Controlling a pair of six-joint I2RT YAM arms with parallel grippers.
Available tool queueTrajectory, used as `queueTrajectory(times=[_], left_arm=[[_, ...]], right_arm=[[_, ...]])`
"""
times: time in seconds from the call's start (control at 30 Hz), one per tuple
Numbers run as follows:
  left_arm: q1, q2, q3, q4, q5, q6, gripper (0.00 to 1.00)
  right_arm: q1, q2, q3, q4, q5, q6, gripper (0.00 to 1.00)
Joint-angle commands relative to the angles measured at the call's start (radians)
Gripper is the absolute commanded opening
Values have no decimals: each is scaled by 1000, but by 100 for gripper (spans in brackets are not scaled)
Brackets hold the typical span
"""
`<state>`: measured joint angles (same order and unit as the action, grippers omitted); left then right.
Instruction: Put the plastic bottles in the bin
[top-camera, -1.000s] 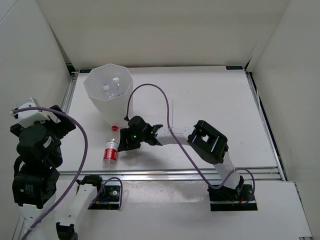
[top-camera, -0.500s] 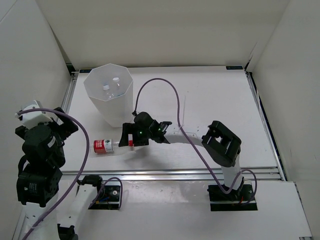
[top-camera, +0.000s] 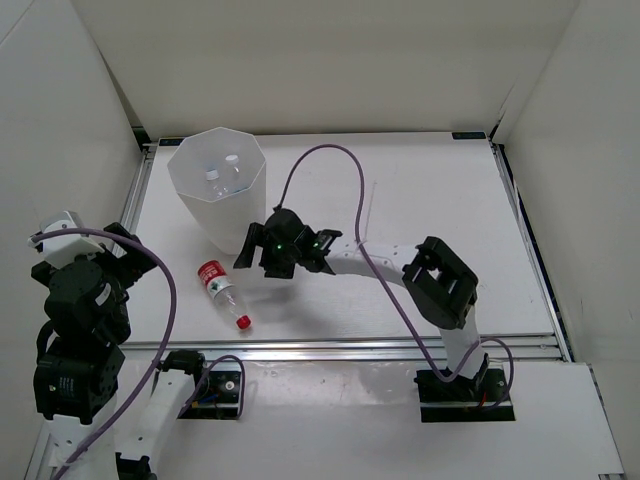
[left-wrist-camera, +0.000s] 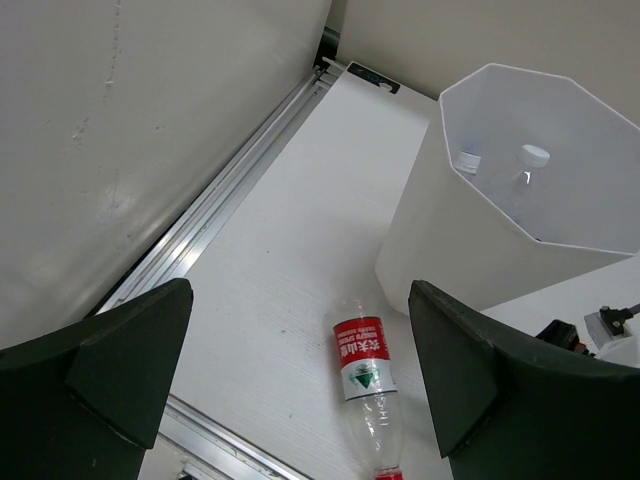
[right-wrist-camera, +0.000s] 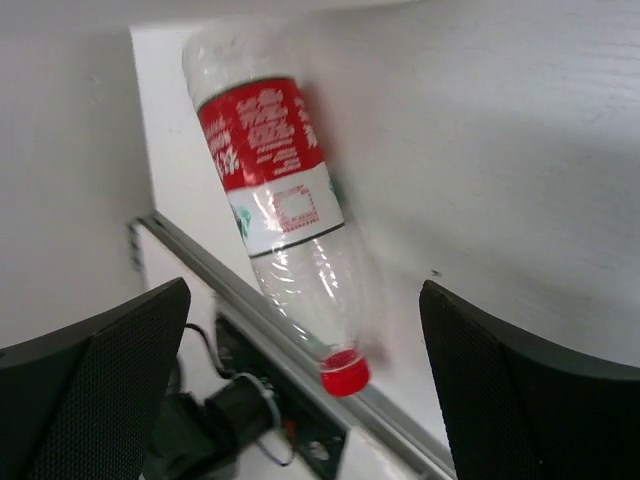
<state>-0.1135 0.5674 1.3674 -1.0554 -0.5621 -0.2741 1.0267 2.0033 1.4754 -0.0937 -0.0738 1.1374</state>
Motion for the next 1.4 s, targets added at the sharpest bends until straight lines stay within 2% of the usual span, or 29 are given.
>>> queueTrajectory(times=[0.0, 0.1, 0.17, 0.37, 0.57, 0.83, 1.1, 1.2, 1.37], left_arm=[[-3, 3, 13, -14, 10, 2, 100], [-3, 3, 22, -26, 10, 13, 100], [-3, 3, 22, -37, 10, 22, 100], [-3, -41, 1, -46, 10, 23, 100], [-3, -50, -8, -57, 30, 32, 100], [-3, -60, 1, -89, 50, 52, 100], [-3, -60, 12, -107, 50, 52, 100], [-3, -60, 12, -117, 50, 52, 100], [-3, -60, 21, -126, 31, 52, 100]], right_arm=[[71, -32, -38, 50, 86, -247, 99], [125, -95, -90, 78, 164, -335, 99], [168, -130, -90, 78, 287, -413, 100], [259, -66, 48, 18, 509, -586, 100], [273, 46, 155, 18, 539, -665, 100], [292, 181, 210, 69, 548, -789, 100], [292, 249, 296, 58, 497, -808, 100], [292, 259, 296, 39, 497, -808, 95], [292, 259, 270, 20, 506, -798, 65]])
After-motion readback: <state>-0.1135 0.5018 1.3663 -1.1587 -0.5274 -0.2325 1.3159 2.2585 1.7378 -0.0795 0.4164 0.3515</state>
